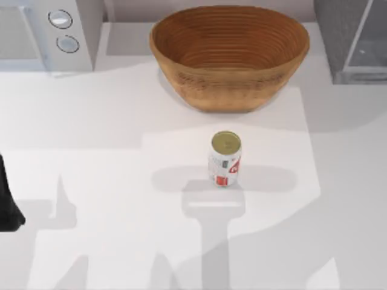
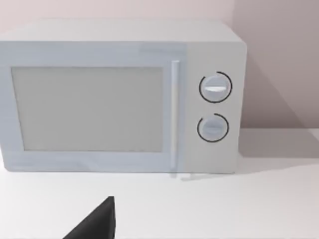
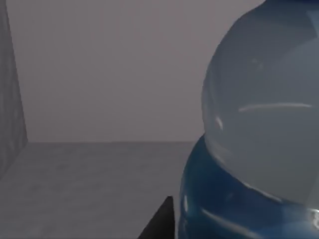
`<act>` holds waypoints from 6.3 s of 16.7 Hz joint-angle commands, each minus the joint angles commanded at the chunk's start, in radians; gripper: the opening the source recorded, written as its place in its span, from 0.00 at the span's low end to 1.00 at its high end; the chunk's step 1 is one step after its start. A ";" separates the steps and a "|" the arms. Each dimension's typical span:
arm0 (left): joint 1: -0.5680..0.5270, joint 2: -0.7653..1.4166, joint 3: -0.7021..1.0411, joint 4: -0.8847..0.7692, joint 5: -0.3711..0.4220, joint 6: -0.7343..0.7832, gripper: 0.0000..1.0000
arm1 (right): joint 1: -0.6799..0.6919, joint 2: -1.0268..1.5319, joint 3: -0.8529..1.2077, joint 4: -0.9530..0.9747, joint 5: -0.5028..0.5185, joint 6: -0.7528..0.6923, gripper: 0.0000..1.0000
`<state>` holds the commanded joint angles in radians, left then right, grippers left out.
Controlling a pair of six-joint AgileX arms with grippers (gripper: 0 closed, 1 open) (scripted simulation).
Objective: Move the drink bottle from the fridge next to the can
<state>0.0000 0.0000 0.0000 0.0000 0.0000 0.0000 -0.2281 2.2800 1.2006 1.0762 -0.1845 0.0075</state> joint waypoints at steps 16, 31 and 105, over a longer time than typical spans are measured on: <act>0.000 0.000 0.000 0.000 0.000 0.000 1.00 | -0.024 -0.201 -0.094 -0.110 -0.018 0.004 0.00; 0.000 0.000 0.000 0.000 0.000 0.000 1.00 | -0.085 -0.509 -0.589 0.071 -0.098 0.006 0.00; 0.000 0.000 0.000 0.000 0.000 0.000 1.00 | 0.612 -1.140 -1.158 -0.052 0.390 0.011 1.00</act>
<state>0.0000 0.0000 0.0000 0.0000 0.0000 0.0000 0.3841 1.1404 0.0430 1.0245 0.2053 0.0190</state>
